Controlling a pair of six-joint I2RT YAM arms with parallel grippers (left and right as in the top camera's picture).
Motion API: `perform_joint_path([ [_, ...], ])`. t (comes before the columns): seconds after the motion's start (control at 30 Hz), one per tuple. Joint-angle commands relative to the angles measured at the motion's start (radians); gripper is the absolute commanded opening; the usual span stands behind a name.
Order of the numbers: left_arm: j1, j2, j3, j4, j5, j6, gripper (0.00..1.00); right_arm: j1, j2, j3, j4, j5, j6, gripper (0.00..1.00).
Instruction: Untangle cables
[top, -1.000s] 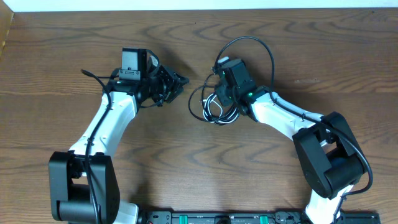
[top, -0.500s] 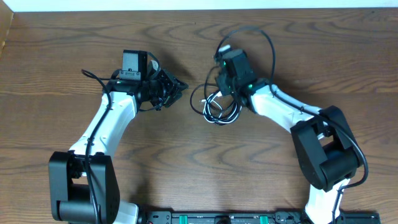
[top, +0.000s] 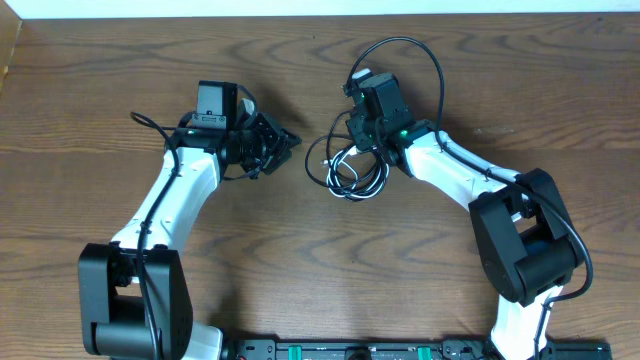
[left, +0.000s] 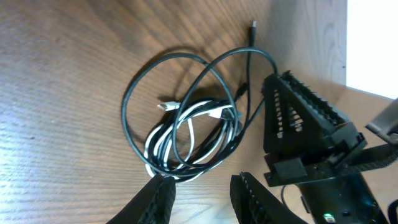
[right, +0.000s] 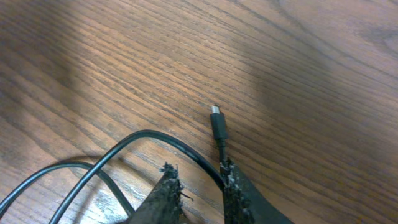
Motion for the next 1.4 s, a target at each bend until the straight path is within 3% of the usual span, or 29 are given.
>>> perform_joint_path([
  [0.0,0.000,-0.006,-0.004,-0.024,-0.049,0.021,0.36,0.007,0.019,0.010,0.001,-0.073,-0.019,0.25],
  [0.17,0.000,-0.006,-0.004,-0.042,-0.098,0.040,0.37,0.018,0.019,0.010,-0.018,-0.109,-0.019,0.25],
  [0.33,0.000,-0.006,-0.004,-0.043,-0.141,0.043,0.38,0.017,-0.006,0.010,0.022,-0.124,-0.050,0.45],
  [0.4,0.000,-0.006,-0.004,-0.044,-0.156,0.043,0.39,0.015,-0.035,0.010,0.048,-0.125,-0.055,0.38],
  [0.47,0.000,-0.006,-0.004,-0.054,-0.181,0.044,0.43,0.011,-0.059,0.010,0.038,-0.125,-0.076,0.14],
  [0.5,0.000,-0.006,-0.004,-0.057,-0.191,0.044,0.43,0.011,-0.060,0.010,0.022,-0.126,-0.076,0.11],
  [0.73,0.000,-0.006,-0.004,-0.057,-0.209,0.043,0.44,0.023,-0.015,0.009,-0.141,-0.135,-0.076,0.12],
  [1.37,0.000,-0.006,-0.004,-0.087,-0.209,0.043,0.44,-0.011,0.104,0.010,0.042,0.093,-0.117,0.26],
])
